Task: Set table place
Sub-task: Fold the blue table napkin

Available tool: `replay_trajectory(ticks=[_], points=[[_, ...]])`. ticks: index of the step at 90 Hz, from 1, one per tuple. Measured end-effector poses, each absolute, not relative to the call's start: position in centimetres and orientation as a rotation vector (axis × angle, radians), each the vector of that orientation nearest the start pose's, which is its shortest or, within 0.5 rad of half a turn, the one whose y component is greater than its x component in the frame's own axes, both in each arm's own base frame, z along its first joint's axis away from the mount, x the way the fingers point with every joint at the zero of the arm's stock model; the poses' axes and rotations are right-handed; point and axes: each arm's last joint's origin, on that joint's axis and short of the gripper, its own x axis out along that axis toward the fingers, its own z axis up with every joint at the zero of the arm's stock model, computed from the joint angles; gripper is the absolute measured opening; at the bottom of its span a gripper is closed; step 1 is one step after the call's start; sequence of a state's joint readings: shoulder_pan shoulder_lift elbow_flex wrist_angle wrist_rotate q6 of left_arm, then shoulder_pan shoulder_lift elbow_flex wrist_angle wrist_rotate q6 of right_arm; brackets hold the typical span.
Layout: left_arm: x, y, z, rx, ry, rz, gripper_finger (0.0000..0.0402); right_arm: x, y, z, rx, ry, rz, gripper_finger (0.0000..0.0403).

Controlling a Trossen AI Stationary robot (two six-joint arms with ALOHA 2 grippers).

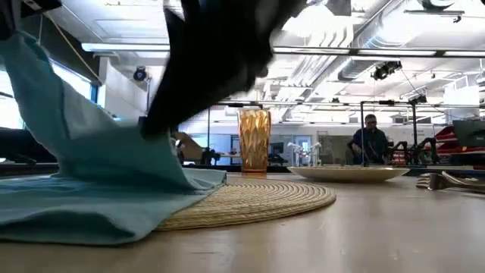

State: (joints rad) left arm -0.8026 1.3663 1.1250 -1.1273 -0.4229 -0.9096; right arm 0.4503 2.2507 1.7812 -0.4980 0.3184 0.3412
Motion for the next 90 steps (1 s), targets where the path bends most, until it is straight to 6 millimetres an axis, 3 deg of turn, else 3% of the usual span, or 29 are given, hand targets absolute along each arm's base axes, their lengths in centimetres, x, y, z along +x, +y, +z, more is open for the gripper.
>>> replay_trajectory(ticks=[24, 34, 45, 63, 90], points=[[16.0, -14.5, 29.4, 0.019, 0.998, 0.260, 0.0000, 43.5, 18.6, 24.3, -0.084, 0.932, -0.394, 0.0000], [15.3, -13.8, 30.4, 0.027, 0.970, 0.214, 0.0000, 43.3, 18.1, 26.7, -0.079, 0.930, -0.407, 0.0000], [14.7, -13.7, 31.0, -0.004, 0.939, 0.167, 0.0000, 43.2, 18.6, 28.0, -0.092, 0.935, -0.327, 0.0000], [14.3, -16.0, 28.9, -0.058, 0.933, 0.044, 0.0000, 42.4, 20.8, 27.2, -0.062, 0.966, -0.235, 0.0000], [14.2, -19.7, 21.6, -0.072, 0.930, -0.080, 0.0000, 43.0, 23.5, 21.6, 0.132, 0.887, -0.112, 0.0000]])
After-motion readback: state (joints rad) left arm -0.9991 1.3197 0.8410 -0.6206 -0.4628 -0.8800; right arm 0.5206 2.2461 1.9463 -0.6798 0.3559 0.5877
